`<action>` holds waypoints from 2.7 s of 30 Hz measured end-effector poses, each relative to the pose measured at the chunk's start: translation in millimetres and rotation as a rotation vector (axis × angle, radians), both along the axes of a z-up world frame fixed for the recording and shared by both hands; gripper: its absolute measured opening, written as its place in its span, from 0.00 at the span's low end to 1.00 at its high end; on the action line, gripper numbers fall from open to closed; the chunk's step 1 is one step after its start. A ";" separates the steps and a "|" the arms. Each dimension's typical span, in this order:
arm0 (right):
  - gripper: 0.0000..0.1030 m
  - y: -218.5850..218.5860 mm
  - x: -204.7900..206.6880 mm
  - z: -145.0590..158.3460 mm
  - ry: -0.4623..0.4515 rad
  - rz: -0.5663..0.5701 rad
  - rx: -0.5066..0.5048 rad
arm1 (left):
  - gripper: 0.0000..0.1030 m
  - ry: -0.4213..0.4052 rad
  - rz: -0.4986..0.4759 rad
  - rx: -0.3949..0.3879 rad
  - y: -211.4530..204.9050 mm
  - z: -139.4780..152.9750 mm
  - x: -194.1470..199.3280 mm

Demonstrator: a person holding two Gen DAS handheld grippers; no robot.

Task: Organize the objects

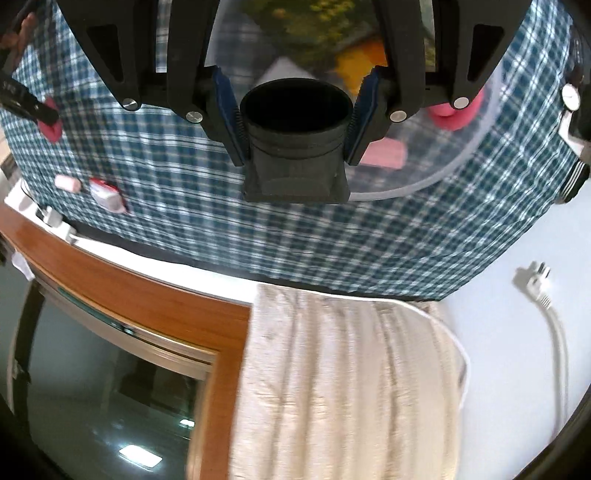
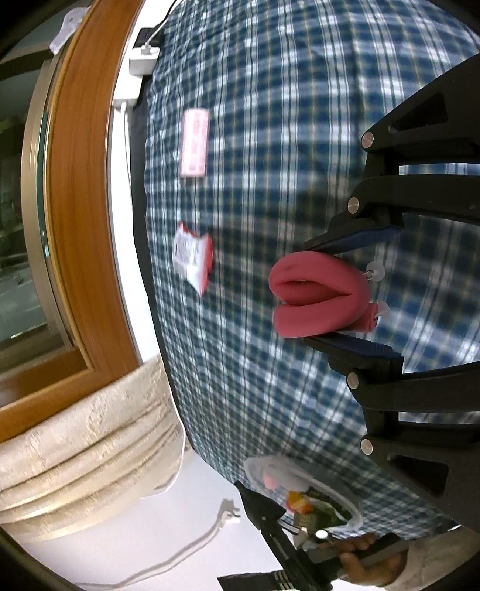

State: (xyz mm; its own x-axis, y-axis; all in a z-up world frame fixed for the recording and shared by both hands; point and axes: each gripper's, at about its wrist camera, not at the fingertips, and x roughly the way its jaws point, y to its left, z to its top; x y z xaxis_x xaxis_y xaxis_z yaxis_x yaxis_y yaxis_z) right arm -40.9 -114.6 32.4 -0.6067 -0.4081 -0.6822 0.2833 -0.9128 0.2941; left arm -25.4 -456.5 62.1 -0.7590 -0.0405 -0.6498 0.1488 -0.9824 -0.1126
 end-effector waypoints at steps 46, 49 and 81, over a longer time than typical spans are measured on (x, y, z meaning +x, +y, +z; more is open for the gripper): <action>0.45 -244.5 15.5 11.0 0.030 0.393 0.003 | 0.99 0.126 0.138 0.120 -76.9 2.4 26.4; 0.51 -244.2 14.4 8.8 0.018 0.396 -0.006 | 0.99 0.125 0.140 0.124 -77.4 2.1 26.7; 0.70 -215.6 24.5 10.0 0.084 0.318 0.028 | 0.99 0.097 0.135 0.099 -66.9 -3.8 22.4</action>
State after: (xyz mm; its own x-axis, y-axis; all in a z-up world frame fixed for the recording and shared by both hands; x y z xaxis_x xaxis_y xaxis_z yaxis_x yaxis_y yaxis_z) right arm -16.4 -330.2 42.5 -0.5065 -0.5676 -0.6491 0.5776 -0.7823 0.2334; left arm -3.0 -523.4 58.3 -0.8103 -0.0855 -0.5797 0.2620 -0.9378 -0.2279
